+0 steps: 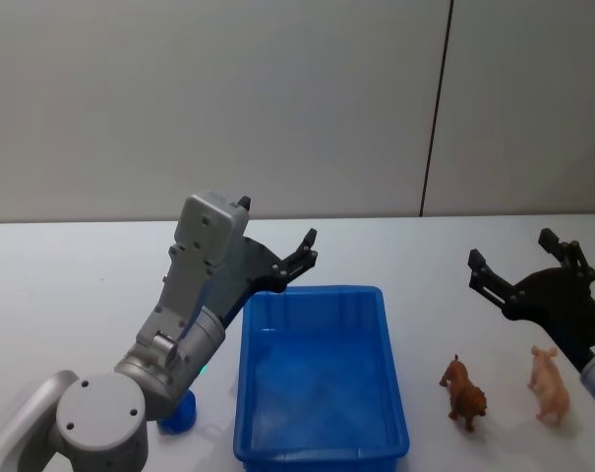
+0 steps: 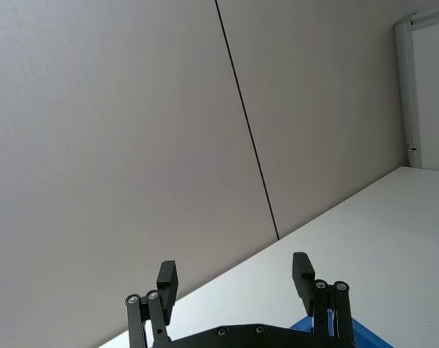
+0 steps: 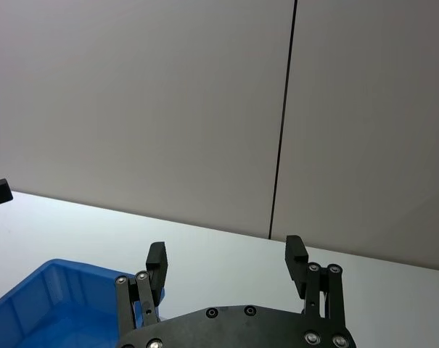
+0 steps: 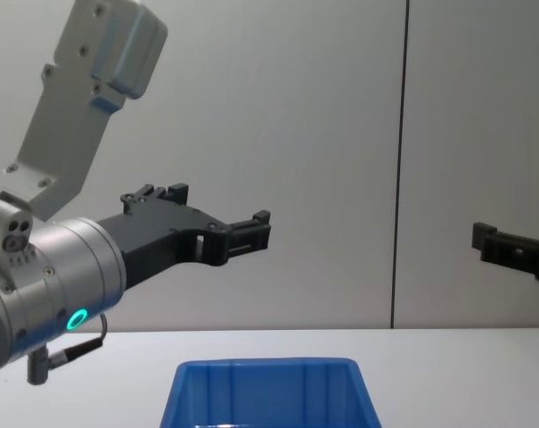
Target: Pick up the two dolls from the table and place them into the box.
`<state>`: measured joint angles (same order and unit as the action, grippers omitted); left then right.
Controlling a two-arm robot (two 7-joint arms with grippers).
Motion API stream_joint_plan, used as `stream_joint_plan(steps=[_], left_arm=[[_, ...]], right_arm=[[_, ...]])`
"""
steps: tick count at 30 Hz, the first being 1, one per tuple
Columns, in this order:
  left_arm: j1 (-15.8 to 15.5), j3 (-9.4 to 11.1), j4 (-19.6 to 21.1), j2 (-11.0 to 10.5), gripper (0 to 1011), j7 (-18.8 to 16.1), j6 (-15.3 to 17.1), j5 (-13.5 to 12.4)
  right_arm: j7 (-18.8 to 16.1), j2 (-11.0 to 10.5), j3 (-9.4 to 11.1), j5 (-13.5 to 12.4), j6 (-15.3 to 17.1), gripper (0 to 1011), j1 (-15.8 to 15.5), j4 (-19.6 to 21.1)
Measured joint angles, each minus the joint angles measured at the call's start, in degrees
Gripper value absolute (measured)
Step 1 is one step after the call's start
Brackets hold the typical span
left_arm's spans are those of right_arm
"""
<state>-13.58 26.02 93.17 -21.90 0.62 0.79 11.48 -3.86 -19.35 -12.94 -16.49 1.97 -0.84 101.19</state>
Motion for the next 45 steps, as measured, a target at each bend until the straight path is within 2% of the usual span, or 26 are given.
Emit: stream_joint_plan(steps=[37,45], left_arm=[[0.0,0.0,0.0,0.0,1001,0.0,0.0,0.0],[0.0,0.0,0.0,0.0,1001,0.0,0.0,0.0]], right_arm=[[0.0,0.0,0.0,0.0,0.0,1001,0.0,0.0],[-0.5,-1.1,1.0,-1.1,-0.1,1001,-0.4,-0.4]])
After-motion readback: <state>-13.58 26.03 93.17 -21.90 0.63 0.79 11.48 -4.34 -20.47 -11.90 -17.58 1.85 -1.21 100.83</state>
